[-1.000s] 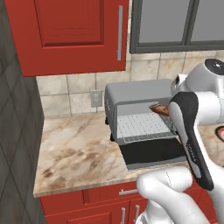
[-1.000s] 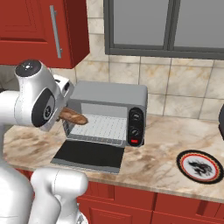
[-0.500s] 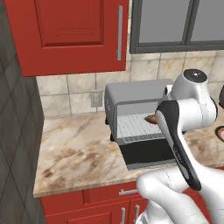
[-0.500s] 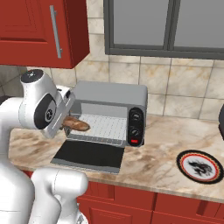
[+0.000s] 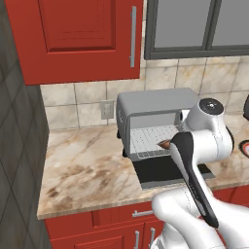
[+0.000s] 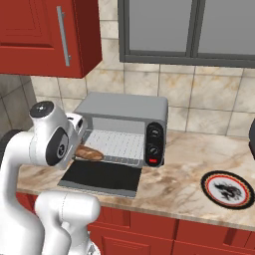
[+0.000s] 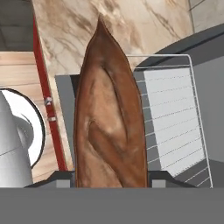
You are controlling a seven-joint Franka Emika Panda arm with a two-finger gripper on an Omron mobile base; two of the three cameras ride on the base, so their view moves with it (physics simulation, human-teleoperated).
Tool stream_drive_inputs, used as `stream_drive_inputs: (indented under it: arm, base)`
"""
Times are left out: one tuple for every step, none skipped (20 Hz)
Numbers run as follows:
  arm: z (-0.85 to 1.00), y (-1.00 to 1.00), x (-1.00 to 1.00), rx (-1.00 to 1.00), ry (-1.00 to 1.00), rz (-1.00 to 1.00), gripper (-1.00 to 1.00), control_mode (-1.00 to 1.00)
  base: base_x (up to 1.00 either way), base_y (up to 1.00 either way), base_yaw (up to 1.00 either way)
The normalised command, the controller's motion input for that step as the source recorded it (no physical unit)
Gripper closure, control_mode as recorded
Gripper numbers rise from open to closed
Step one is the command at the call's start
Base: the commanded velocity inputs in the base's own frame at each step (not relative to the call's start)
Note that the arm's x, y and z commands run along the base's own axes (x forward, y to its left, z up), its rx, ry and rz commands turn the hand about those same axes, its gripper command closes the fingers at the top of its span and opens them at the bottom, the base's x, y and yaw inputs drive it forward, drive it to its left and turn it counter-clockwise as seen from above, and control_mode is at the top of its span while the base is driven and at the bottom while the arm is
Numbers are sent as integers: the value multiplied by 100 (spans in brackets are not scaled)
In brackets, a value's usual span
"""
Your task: Pull the toaster oven rack outwards. Pick up the baguette from the plate and place it on the toaster oven rack. Close the toaster oven door fully and set the temperature to the lowest setting.
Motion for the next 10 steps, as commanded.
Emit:
stream_drive_inputs:
  arm:
    - [31, 0, 13, 0, 0, 1, 100, -100]
    - [34, 0, 8, 0, 0, 0, 100, -100]
    - [36, 0, 7, 0, 0, 0, 100, -100]
    - [34, 0, 8, 0, 0, 0, 100, -100]
    - [24, 0, 14, 0, 0, 0, 100, -100]
    - [13, 0, 20, 0, 0, 0, 100, -100]
    - [5, 0, 28, 0, 0, 0, 100, -100]
    - [0, 0, 32, 0, 0, 0, 100, -100]
    - [0, 0, 34, 0, 0, 1, 100, -100]
    - [0, 0, 36, 0, 1, 0, 100, -100]
  base:
    - [0, 0, 0]
    - [0, 0, 0]
    - [0, 0, 0]
    - [0, 0, 0]
    - [0, 0, 0]
    - [0, 0, 0]
    - [0, 0, 0]
    - [0, 0, 0]
    - [0, 0, 0]
    - [0, 0, 0]
